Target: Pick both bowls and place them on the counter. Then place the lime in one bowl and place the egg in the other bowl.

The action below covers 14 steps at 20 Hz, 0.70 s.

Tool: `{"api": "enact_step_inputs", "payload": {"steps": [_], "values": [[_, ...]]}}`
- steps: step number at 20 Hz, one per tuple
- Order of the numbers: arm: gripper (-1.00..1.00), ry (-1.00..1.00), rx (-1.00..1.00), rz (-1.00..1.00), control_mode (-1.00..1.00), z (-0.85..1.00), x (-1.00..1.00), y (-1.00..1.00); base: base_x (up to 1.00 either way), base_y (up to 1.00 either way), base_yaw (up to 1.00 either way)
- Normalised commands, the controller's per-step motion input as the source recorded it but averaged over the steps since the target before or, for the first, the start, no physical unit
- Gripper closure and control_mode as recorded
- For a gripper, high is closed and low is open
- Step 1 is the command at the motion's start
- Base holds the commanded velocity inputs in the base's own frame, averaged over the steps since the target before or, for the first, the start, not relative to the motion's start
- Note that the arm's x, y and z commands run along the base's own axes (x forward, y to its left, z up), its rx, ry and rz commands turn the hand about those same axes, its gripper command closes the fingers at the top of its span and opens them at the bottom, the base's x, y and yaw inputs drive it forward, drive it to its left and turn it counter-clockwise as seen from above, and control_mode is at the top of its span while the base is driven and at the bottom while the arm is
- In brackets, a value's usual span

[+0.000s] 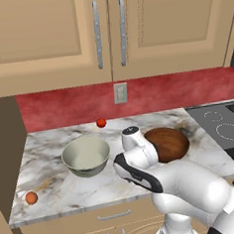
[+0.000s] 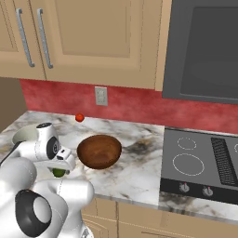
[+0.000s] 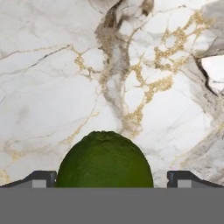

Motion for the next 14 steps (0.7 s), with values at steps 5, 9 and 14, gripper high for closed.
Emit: {"api": "enact_step_inputs", "payload": {"steps": [5, 9, 14], "values": [[-1.00, 0.00, 0.00, 0.00, -1.00, -0.17, -0.28, -0.13, 0.00, 0.00, 0.00], [-1.00, 0.00, 0.00, 0.00, -1.00, -0.08, -0.04, -0.01, 0.00, 0.00, 0.00], [1.00, 0.00, 0.00, 0.00, -1.00, -0.21, -0.02, -0.01, 0.00, 0.00, 0.00]]}}
